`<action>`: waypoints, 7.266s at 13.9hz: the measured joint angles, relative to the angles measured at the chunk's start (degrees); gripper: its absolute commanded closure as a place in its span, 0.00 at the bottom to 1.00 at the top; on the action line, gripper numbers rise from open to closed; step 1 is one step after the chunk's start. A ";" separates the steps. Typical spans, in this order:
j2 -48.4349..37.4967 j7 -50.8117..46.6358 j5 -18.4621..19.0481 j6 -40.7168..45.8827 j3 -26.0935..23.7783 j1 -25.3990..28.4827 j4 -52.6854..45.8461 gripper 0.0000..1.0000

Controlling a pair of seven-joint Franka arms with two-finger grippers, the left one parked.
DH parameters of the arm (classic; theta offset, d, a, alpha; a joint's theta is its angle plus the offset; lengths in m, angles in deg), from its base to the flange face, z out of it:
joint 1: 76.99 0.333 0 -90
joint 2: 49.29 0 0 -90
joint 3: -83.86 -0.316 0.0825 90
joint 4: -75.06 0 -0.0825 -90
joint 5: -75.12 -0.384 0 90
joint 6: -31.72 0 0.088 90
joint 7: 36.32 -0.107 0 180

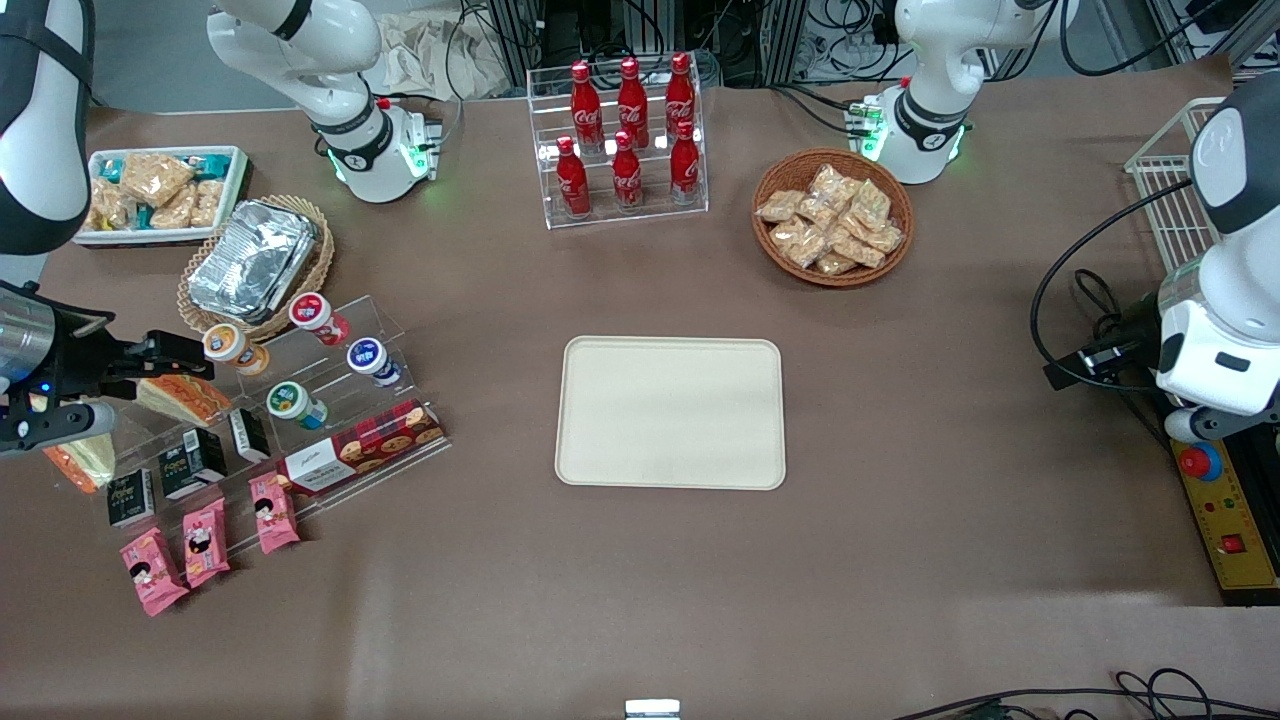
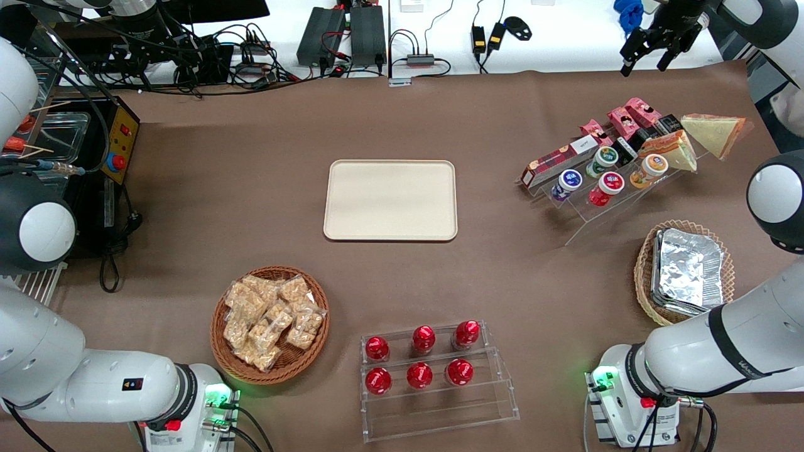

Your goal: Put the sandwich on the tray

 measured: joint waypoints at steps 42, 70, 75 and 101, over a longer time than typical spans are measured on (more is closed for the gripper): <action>12.72 45.44 3.57 -16.93 3.32 -21.47 2.36 0.00; 17.05 52.88 3.66 -16.51 2.78 -23.08 -0.16 0.67; 13.08 52.89 3.64 -12.60 2.21 -16.85 -5.46 0.67; 23.25 24.61 -0.41 -36.00 1.60 38.68 -4.77 0.65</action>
